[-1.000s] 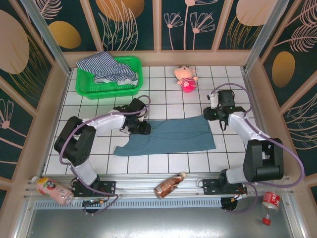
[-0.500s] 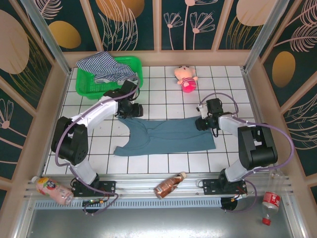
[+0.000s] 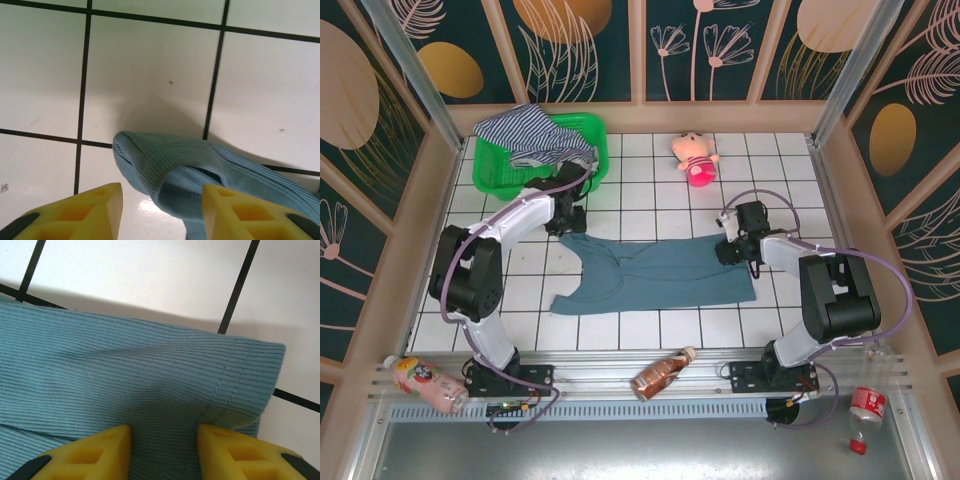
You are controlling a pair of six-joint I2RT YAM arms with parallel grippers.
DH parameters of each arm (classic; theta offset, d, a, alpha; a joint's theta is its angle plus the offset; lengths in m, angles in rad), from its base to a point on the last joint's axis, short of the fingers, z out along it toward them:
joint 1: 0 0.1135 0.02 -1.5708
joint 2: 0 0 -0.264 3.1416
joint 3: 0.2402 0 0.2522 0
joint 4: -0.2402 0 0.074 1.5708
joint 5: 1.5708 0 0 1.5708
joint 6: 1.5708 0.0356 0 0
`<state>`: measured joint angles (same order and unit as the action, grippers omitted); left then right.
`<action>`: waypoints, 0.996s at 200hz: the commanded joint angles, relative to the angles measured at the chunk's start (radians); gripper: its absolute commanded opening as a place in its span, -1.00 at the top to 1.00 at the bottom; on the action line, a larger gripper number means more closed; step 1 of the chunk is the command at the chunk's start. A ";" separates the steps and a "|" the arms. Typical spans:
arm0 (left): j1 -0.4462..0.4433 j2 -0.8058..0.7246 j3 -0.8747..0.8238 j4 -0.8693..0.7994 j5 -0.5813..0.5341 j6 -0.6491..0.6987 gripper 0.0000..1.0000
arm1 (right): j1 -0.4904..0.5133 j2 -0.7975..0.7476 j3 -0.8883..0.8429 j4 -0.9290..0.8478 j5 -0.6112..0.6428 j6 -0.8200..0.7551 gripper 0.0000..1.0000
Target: Fold and stack the tank tops
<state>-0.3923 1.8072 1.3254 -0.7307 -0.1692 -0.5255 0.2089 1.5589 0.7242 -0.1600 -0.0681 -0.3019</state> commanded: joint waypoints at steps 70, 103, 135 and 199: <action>0.006 0.050 -0.055 -0.030 -0.131 0.049 0.67 | 0.000 0.018 -0.026 -0.029 0.050 -0.012 0.20; 0.005 -0.009 -0.111 -0.020 -0.137 0.033 0.79 | 0.000 0.021 -0.028 -0.032 0.056 -0.011 0.20; 0.006 -0.118 -0.222 0.038 -0.081 0.007 0.76 | -0.001 0.037 -0.024 -0.045 0.067 -0.001 0.20; 0.006 -0.159 -0.392 0.174 -0.068 0.024 0.65 | -0.002 0.049 -0.012 -0.063 0.079 0.007 0.20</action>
<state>-0.3923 1.6386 0.9829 -0.6170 -0.2321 -0.5060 0.2096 1.5654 0.7246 -0.1535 -0.0490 -0.3046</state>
